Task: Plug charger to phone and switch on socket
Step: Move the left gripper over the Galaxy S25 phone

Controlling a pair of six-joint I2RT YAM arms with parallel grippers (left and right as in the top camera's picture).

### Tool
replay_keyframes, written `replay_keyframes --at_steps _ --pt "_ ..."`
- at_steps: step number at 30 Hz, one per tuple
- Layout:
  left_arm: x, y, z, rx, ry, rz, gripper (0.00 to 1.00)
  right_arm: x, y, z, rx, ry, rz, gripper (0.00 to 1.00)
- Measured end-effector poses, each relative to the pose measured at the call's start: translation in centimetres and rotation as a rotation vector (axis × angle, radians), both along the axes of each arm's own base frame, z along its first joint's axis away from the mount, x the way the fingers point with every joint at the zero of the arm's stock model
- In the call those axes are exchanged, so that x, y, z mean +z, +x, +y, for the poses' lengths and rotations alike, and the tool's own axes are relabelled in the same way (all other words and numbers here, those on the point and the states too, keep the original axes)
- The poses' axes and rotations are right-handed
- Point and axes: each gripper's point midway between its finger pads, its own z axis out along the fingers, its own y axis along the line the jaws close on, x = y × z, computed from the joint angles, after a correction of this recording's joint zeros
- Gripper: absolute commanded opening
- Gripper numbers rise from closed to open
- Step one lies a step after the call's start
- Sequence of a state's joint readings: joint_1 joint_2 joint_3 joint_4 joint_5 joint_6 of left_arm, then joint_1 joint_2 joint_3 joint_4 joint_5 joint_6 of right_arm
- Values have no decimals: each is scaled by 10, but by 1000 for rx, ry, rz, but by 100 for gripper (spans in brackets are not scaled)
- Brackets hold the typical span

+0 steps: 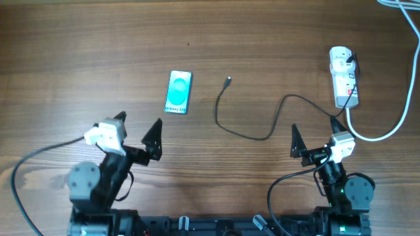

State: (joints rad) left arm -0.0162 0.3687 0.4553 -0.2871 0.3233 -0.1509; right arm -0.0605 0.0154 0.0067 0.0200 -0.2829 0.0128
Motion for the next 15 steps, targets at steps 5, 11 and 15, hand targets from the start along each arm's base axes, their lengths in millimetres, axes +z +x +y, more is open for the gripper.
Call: replay_keyframes --at_steps 5,11,15 --pt "21 20 -4 -19 -3 136 100 0 0 0 0 0 0 100" --pt "47 44 -7 -58 41 304 100 0 0 0 0 0 1 99" --pt "53 62 -7 -71 64 465 100 0 0 0 0 0 0 100"
